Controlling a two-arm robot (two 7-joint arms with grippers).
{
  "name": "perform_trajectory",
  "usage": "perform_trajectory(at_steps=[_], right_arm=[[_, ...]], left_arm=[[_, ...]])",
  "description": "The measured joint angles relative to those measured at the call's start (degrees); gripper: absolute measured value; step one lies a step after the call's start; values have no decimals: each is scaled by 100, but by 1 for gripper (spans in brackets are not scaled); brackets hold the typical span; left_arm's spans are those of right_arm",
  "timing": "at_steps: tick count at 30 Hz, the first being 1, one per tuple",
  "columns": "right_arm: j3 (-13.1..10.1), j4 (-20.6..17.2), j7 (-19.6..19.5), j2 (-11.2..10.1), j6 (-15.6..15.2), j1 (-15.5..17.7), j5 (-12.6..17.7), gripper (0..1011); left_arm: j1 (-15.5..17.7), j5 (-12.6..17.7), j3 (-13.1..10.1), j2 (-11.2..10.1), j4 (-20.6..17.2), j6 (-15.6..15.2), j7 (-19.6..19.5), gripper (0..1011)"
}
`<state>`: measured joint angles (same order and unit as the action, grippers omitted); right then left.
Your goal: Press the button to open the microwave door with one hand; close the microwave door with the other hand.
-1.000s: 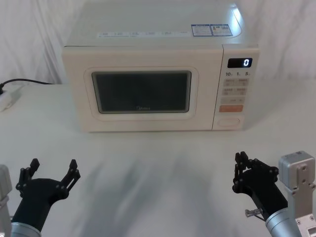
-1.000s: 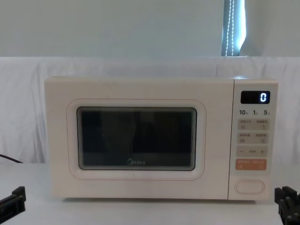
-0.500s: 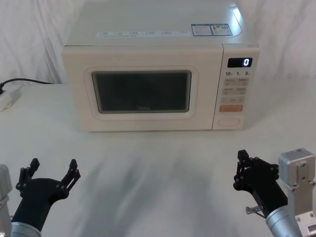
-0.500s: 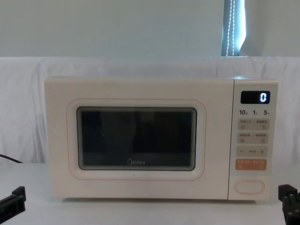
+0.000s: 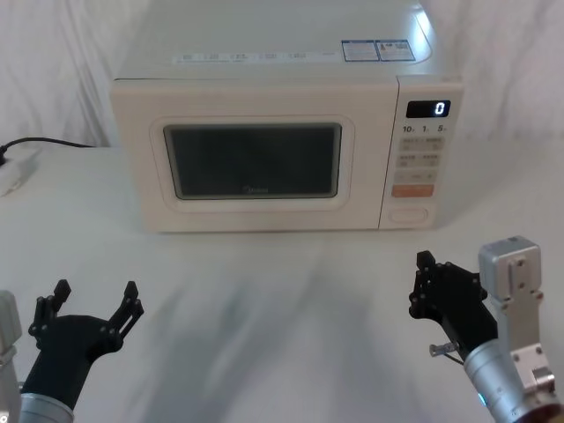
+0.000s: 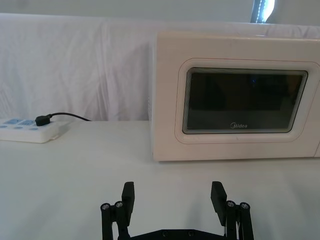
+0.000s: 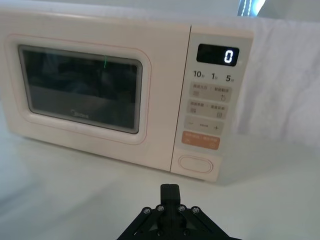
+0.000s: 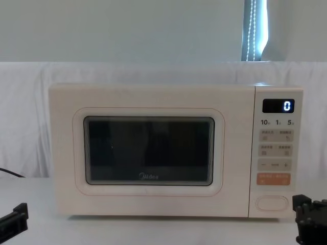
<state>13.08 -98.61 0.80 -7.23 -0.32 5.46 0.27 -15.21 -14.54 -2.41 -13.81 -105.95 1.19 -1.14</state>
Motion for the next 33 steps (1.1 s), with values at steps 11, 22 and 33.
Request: perform_trajectory(at_steps=[11,22,33], right_arm=[[-136,624,171,240,-177,-591,-142,0],[-264,1256,274,411,-237,-1091,-239,0],[-335,1964,281,555,-208,-1583,-340,0]], left_arm=[[0,0,0,0,0,0,0,1001],[0,0,-1,0,0,0,0,1001],[0,0,0,0,0,0,0,1001]])
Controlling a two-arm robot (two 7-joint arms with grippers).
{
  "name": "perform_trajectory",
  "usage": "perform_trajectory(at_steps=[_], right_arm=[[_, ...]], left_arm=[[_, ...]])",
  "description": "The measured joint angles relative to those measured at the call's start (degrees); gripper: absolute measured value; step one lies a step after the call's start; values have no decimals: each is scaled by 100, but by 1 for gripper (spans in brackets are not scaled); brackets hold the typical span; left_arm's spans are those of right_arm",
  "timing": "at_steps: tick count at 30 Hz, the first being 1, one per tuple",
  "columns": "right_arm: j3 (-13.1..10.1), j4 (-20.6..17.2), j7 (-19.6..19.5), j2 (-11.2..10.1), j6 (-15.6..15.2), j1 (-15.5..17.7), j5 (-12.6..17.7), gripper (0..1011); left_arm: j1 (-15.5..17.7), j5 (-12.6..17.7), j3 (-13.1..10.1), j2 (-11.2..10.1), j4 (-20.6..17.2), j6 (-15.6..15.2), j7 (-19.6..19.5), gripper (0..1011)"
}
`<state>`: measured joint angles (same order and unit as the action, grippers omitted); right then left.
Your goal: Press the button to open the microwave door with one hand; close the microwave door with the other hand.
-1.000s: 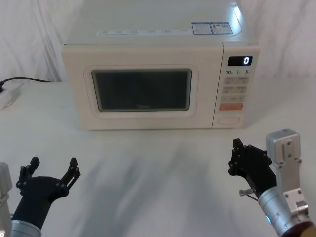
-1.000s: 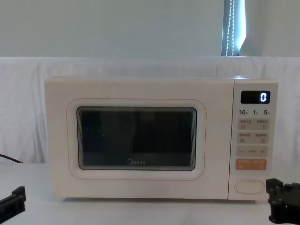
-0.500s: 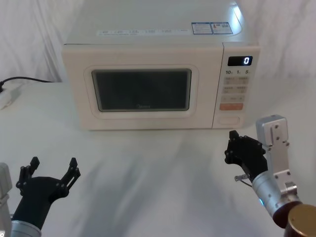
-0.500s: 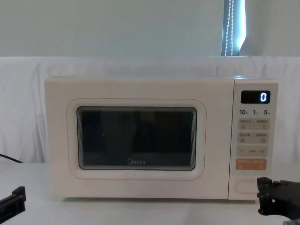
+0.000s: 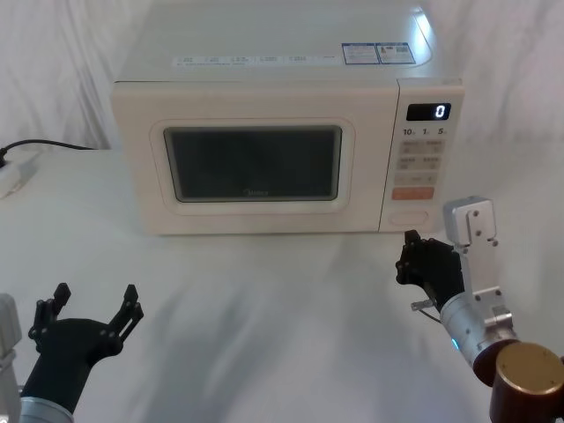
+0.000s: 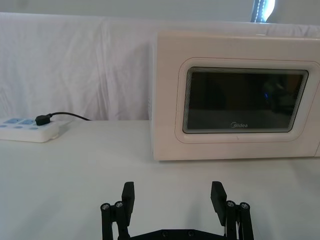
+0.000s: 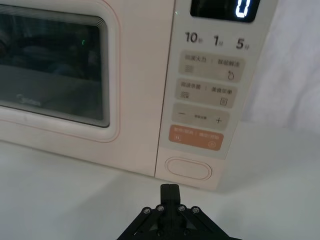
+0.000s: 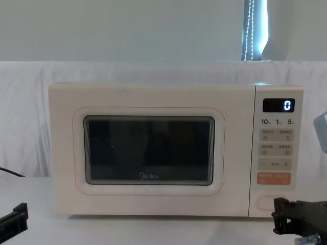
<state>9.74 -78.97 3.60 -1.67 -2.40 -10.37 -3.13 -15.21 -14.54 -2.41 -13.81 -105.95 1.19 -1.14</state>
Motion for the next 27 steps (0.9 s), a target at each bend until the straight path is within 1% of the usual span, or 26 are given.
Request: perform_trajectory(at_steps=[7,11,27], right_arm=[[-124,538,38,121,99,-344,152,0],[-167,768,36,152,127,-495,183,0],[-263,1317,-43,230,233,-866,221,0]], left_arm=[[0,0,0,0,0,0,0,1001],[0,0,0,0,0,0,0,1001],[0,0,0,0,0,0,0,1001]])
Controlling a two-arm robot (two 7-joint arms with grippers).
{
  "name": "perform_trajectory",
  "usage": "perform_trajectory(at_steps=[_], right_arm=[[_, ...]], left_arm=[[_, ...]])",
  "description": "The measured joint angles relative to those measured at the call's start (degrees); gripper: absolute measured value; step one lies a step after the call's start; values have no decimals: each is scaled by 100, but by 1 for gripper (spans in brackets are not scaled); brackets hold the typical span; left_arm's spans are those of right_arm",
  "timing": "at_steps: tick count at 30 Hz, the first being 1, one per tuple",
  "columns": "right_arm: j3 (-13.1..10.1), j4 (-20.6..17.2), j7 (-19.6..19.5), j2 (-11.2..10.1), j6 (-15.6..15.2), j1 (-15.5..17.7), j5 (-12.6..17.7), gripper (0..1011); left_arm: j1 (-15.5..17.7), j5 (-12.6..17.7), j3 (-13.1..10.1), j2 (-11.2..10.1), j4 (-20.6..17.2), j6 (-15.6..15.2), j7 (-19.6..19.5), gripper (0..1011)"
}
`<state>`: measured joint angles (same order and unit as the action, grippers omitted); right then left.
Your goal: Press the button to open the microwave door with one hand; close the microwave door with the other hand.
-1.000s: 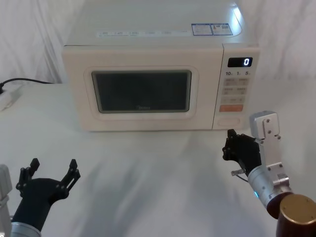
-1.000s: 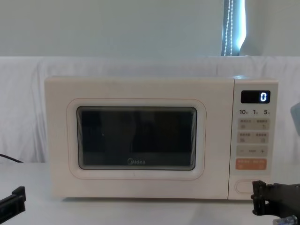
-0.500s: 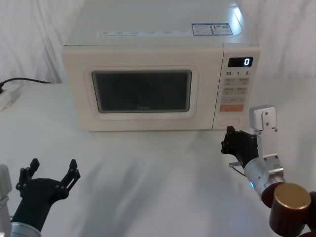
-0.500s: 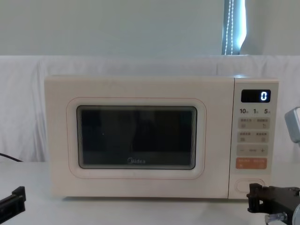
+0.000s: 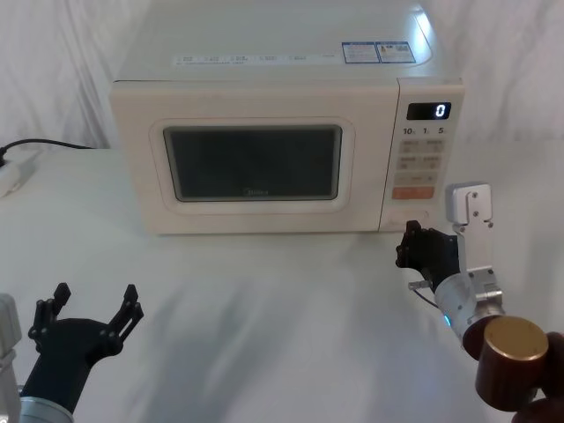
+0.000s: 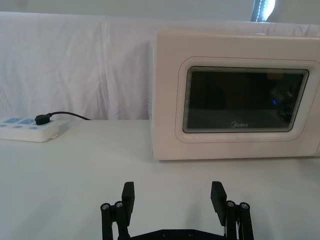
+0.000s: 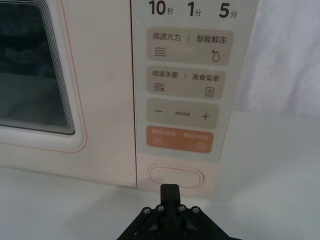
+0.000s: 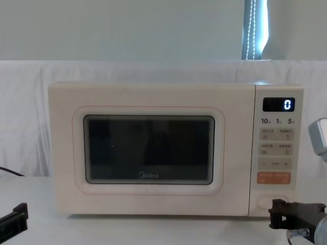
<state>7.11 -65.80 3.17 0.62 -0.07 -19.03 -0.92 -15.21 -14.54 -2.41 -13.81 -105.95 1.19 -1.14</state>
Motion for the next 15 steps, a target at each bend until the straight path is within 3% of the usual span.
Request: perform_trajectory(at_steps=[15], right_arm=[[-24,321,-35,19,-5,-280,-45,0]], left_arm=[[0,0,0,0,0,0,0,1001]])
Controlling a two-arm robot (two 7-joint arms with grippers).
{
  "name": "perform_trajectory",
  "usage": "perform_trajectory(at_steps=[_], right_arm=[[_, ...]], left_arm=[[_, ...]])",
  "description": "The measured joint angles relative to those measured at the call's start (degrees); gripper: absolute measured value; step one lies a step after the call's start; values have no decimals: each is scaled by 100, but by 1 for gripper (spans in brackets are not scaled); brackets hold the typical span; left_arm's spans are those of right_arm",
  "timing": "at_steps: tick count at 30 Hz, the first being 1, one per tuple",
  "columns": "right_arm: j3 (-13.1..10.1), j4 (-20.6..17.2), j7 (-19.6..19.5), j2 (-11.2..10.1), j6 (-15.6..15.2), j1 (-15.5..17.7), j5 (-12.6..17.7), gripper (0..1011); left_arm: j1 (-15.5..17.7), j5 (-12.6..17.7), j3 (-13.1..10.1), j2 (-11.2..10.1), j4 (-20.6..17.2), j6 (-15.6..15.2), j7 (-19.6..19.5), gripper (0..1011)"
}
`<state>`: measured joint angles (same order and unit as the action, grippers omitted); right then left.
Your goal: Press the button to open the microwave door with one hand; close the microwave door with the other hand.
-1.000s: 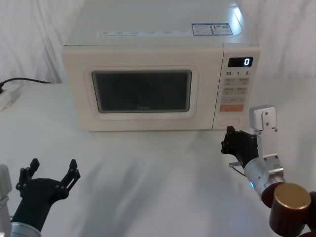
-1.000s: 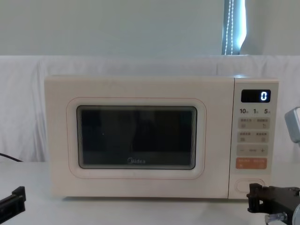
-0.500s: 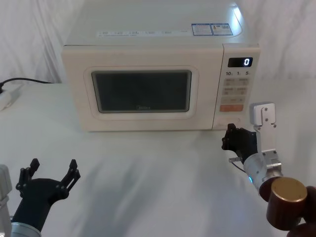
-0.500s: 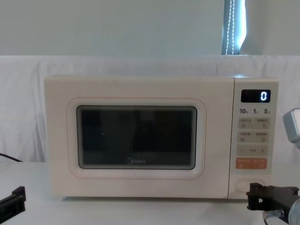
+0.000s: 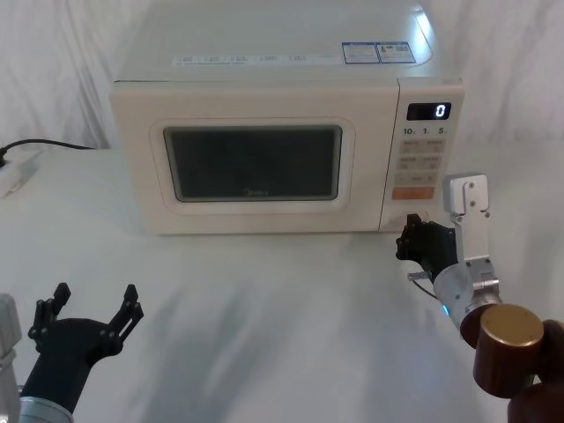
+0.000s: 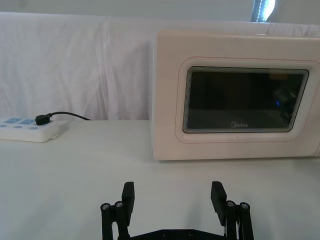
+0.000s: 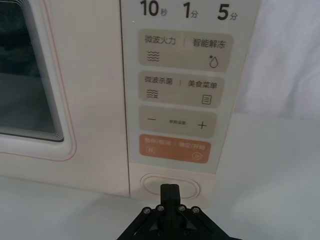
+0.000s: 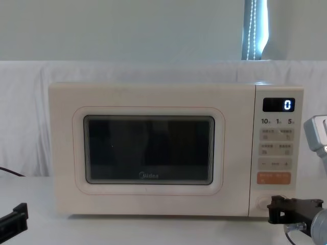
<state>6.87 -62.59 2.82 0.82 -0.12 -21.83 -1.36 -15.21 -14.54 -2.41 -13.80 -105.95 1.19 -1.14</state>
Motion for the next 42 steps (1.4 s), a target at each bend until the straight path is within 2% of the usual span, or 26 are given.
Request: perform_trajectory(at_steps=[21,42], right_arm=[[-54,242,-36,64,-122,-183,-32,0],[-85,577,-58,130,-41,-385,6,0]], left_arm=[[0,0,0,0,0,0,0,1001],[0,0,0,0,0,0,0,1001]])
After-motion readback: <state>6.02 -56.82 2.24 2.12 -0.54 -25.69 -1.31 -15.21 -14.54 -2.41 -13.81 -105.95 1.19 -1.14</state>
